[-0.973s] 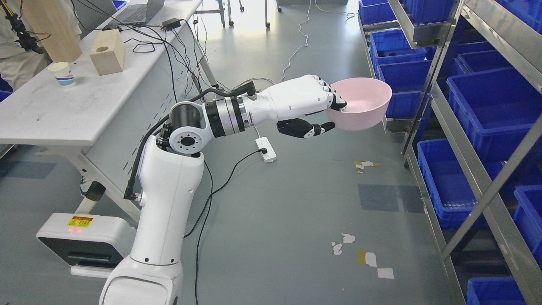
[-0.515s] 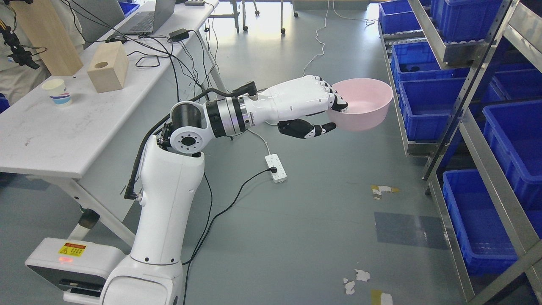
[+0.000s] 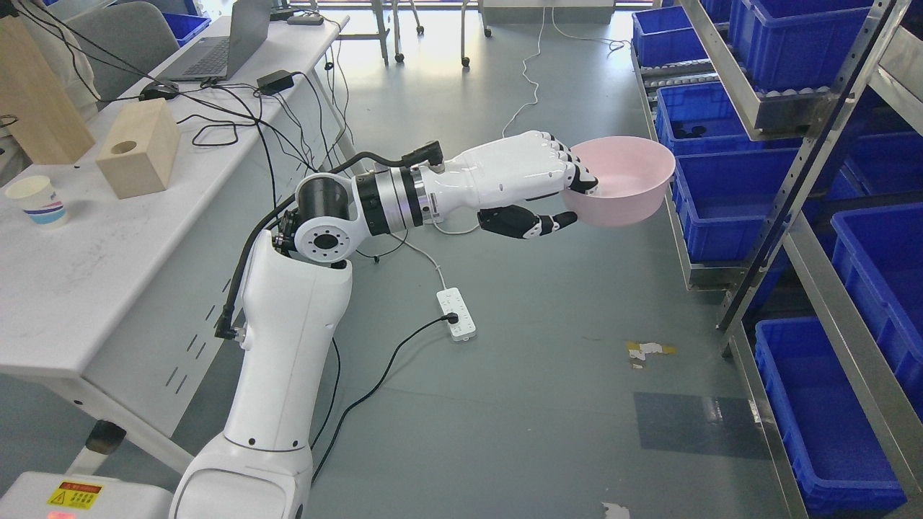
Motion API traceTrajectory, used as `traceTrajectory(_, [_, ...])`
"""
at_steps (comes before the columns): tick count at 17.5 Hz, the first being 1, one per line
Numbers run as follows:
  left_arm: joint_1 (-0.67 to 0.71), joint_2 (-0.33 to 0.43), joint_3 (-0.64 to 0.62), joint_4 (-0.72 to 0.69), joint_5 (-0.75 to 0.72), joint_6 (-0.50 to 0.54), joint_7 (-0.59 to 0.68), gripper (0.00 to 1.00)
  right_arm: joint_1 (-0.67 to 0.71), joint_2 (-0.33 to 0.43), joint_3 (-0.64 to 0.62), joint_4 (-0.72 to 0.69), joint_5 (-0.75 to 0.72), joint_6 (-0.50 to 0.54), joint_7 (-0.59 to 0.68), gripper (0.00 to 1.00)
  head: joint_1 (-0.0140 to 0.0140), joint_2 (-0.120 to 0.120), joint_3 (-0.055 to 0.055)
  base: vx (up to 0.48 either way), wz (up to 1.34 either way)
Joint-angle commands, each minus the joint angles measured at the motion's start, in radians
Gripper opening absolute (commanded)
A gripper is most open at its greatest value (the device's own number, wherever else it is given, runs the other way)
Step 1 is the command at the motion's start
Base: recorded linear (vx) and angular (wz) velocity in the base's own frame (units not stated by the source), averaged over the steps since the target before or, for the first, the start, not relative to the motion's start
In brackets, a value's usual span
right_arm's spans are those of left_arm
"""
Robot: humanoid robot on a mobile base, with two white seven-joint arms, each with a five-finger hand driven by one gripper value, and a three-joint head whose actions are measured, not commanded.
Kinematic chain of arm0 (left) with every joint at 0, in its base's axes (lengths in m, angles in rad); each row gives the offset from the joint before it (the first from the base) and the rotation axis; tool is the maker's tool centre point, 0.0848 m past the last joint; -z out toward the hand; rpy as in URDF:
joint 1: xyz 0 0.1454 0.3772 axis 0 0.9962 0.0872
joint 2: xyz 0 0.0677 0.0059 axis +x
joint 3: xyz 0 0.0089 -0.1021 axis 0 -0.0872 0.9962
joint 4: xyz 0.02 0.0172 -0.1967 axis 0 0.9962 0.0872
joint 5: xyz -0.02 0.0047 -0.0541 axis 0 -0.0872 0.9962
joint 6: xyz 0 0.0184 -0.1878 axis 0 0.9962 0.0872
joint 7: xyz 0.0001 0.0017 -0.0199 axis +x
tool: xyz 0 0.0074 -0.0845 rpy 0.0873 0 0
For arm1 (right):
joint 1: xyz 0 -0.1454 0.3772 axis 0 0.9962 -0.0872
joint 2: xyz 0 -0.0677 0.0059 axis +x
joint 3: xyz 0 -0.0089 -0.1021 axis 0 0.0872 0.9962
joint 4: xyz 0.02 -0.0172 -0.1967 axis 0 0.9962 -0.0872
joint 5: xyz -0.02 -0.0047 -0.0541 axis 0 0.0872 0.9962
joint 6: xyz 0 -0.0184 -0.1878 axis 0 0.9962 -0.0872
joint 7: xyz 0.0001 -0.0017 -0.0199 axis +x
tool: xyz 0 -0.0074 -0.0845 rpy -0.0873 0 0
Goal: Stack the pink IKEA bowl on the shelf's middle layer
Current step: 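Hold the bowl in the left hand while the robot turns and drives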
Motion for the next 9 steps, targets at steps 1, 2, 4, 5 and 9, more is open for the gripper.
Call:
traceTrajectory(1, [0.001, 0.017, -0.032, 0.007, -0.003, 0.006, 0.005, 0.04, 0.005, -0.017, 0.000, -0.017, 0.000, -0.001, 0.000, 1.00, 0.0000, 0.000, 0.000, 0.157, -0.19])
traceTrajectory(2, [0.001, 0.017, -0.032, 0.006, -0.001, 0.005, 0.005, 0.04, 0.003, -0.017, 0.000, -0.017, 0.000, -0.001, 0.000, 1.00, 0.0000, 0.000, 0.000, 0.157, -0.19])
traceTrajectory(4, [0.000, 0.017, -0.032, 0.006, -0.001, 0.005, 0.005, 0.04, 0.003, -0.017, 0.000, -0.017, 0.000, -0.001, 0.000, 1.00, 0.0000, 0.000, 0.000, 0.141, -0.24])
traceTrajectory(5, [0.000, 0.017, -0.032, 0.006, -0.001, 0.005, 0.005, 0.04, 0.003, -0.017, 0.000, -0.017, 0.000, -0.001, 0.000, 1.00, 0.0000, 0.000, 0.000, 0.122, -0.27])
traceTrajectory(9, [-0.032, 0.017, -0.032, 0.007, -0.005, 0.006, 0.003, 0.04, 0.003, -0.017, 0.000, -0.017, 0.000, -0.001, 0.000, 1.00, 0.0000, 0.000, 0.000, 0.096, -0.35])
